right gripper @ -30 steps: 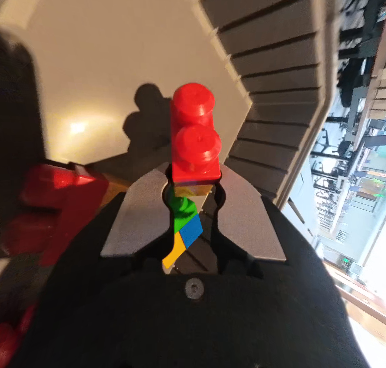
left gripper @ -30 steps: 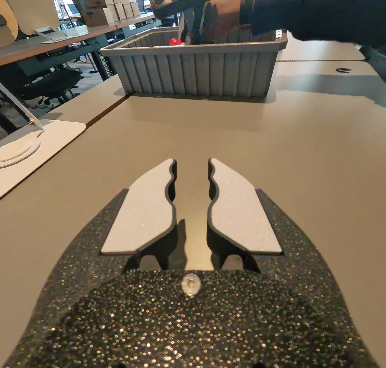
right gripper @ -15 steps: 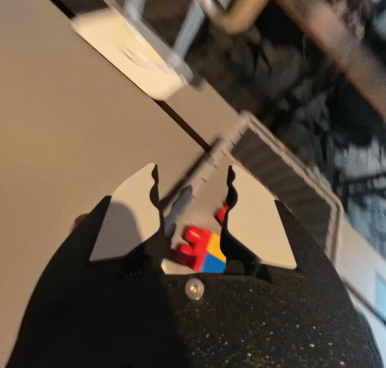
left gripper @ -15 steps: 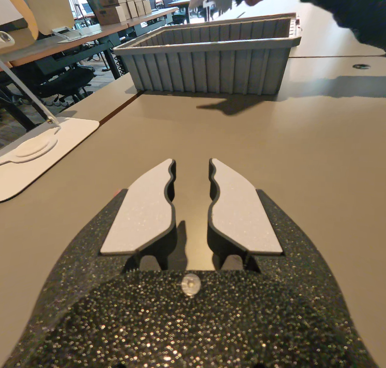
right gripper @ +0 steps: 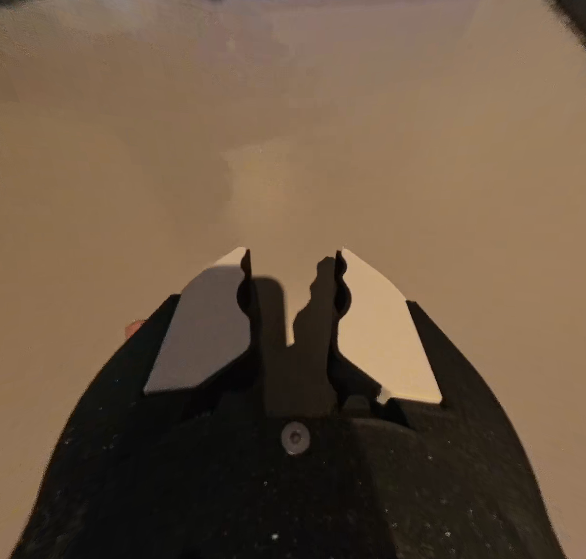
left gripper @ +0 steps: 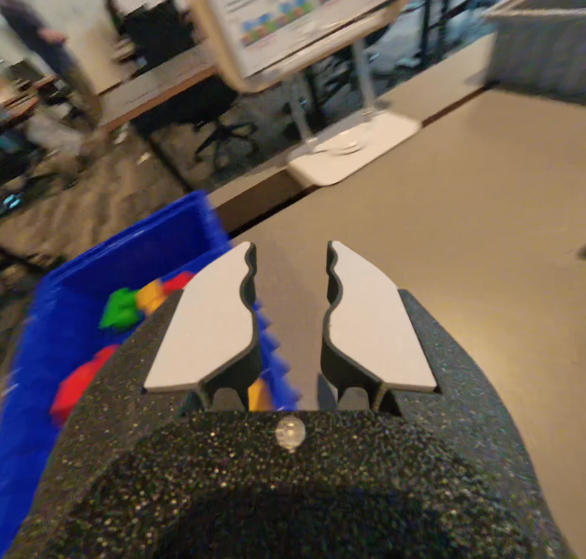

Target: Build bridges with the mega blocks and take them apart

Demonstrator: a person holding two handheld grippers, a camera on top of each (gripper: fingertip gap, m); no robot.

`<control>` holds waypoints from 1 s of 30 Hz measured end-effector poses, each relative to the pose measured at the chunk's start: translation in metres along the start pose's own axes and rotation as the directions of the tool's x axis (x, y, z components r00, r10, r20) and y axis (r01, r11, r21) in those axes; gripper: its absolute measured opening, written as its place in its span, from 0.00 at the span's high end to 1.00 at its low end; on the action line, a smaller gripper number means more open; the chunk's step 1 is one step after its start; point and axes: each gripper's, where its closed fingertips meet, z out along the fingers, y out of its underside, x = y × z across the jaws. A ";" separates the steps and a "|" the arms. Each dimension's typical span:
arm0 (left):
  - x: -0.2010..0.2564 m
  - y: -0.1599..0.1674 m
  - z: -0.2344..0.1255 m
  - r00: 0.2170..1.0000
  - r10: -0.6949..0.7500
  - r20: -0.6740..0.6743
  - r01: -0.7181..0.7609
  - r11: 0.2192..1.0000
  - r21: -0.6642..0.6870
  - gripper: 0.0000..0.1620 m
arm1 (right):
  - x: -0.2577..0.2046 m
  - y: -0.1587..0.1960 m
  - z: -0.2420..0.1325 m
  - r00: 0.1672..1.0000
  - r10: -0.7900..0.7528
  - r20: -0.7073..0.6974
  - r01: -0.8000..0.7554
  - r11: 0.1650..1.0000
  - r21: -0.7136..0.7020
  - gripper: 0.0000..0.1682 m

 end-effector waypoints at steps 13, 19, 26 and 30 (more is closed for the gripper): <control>-0.221 0.192 0.027 0.944 0.313 0.102 -0.109 0.589 -0.801 0.72 | -0.006 0.003 0.001 0.999 -0.016 0.035 0.016 1.000 -0.019 0.73; -0.245 0.220 0.028 0.888 0.436 0.143 -0.058 0.415 -0.908 0.71 | -0.006 0.002 -0.001 0.998 0.010 0.054 -0.010 1.000 0.000 0.74; -0.246 0.214 0.027 0.881 0.448 0.155 -0.045 0.405 -0.913 0.81 | -0.008 0.002 -0.001 0.998 -0.008 0.059 0.008 1.000 -0.006 0.75; -0.239 0.202 0.025 0.895 0.410 0.175 -0.043 0.472 -0.880 0.88 | -0.008 0.002 -0.001 0.998 -0.007 0.058 0.007 1.000 -0.002 0.75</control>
